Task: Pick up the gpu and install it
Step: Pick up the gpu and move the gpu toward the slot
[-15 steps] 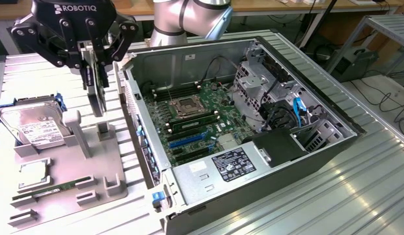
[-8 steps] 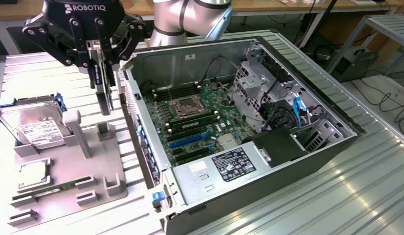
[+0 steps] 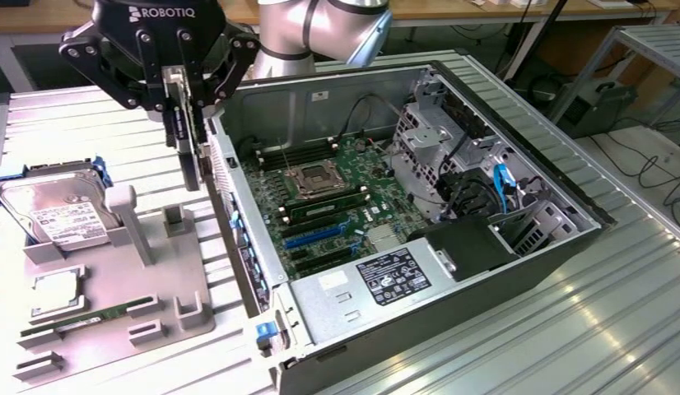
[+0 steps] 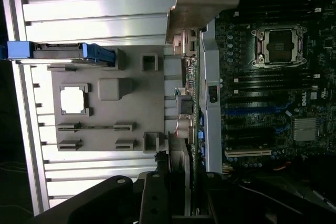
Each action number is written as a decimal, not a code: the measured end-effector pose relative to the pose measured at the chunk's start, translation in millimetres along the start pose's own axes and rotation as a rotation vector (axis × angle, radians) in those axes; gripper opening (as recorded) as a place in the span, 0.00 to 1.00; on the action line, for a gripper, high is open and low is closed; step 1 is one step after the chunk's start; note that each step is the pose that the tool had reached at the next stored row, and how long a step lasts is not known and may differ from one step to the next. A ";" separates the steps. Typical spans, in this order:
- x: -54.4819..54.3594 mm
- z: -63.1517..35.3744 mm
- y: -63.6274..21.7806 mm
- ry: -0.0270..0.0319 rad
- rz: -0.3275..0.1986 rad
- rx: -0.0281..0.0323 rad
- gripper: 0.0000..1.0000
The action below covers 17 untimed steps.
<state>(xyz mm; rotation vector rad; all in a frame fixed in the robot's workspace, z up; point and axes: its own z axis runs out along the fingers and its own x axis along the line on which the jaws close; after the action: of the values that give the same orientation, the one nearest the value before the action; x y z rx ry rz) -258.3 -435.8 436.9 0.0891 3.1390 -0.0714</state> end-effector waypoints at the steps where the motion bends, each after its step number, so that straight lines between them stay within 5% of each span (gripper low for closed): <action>1: -1.1 0.0 0.1 0.0001 0.000 0.0000 0.28; 17: -26.2 0.0 1.5 0.0000 0.000 0.0000 0.28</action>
<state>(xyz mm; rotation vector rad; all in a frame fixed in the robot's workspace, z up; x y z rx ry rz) -232.0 -435.8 436.9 0.0890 3.1390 -0.0715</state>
